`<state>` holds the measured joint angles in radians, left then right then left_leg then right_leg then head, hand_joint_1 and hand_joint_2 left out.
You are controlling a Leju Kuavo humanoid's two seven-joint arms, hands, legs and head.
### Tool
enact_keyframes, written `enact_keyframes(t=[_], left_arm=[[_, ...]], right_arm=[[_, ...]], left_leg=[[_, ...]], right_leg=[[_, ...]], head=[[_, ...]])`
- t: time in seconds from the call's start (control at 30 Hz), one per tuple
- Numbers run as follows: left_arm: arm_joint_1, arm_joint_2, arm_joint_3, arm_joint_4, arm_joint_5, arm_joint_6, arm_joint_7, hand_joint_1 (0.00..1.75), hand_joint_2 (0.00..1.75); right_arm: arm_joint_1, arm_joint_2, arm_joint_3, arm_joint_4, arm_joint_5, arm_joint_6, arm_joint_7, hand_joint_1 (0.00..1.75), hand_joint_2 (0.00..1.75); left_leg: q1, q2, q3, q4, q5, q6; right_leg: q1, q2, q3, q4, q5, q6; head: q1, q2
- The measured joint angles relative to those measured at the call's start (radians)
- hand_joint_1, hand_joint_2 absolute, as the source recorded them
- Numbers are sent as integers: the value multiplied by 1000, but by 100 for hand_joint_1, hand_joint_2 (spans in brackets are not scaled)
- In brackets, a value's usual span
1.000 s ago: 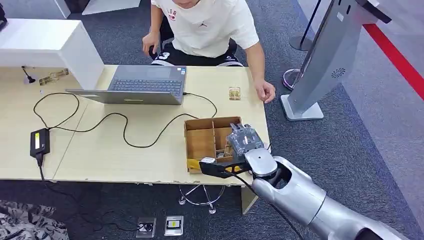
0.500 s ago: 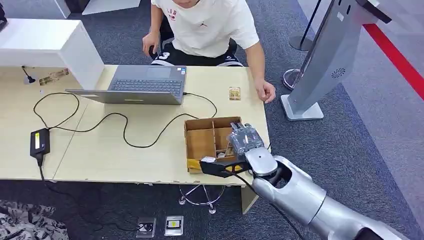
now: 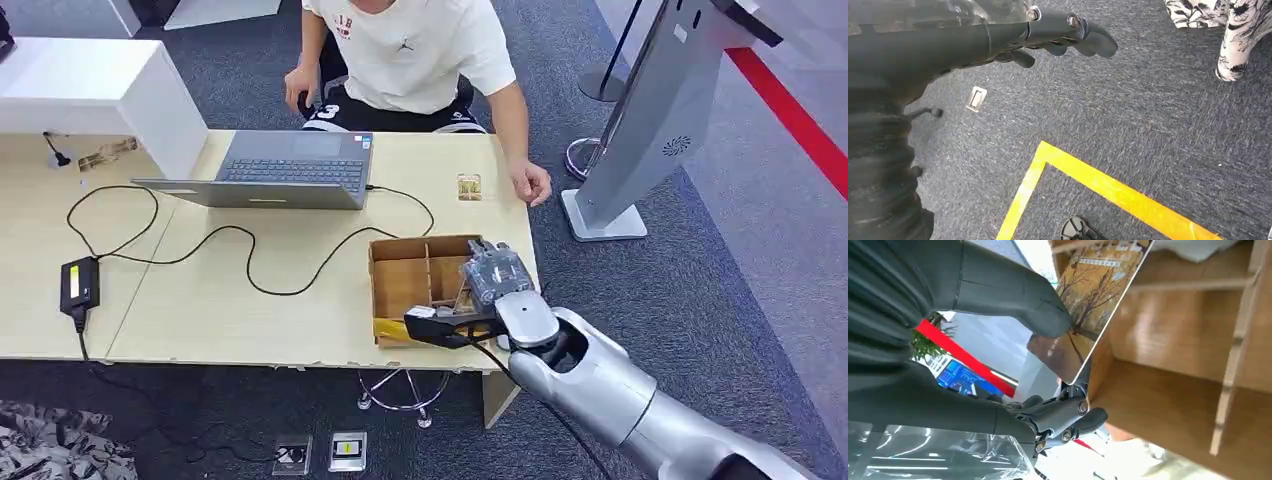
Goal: Pass the card to the sensor for recognition and then transmit it.
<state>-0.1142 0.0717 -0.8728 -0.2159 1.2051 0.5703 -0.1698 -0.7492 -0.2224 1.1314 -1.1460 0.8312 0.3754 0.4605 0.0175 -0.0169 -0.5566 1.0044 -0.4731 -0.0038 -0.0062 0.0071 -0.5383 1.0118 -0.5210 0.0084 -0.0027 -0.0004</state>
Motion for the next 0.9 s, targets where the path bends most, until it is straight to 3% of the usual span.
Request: enact_keyframes(t=[0.13,0.9], left_arm=[[0,0,0,0,0,0,0,0,175],[0,1,0,0,8,0,0,0,175]], right_arm=[[-1,-7,-12,-26,0,6,13,161,175],[-66,-31,-39,-153,6,13,25,161,175]], left_leg=[[0,0,0,0,0,0],[0,0,0,0,0,0]], right_leg=[[0,0,0,0,0,0],[0,0,0,0,0,0]], head=[[0,0],[0,0]])
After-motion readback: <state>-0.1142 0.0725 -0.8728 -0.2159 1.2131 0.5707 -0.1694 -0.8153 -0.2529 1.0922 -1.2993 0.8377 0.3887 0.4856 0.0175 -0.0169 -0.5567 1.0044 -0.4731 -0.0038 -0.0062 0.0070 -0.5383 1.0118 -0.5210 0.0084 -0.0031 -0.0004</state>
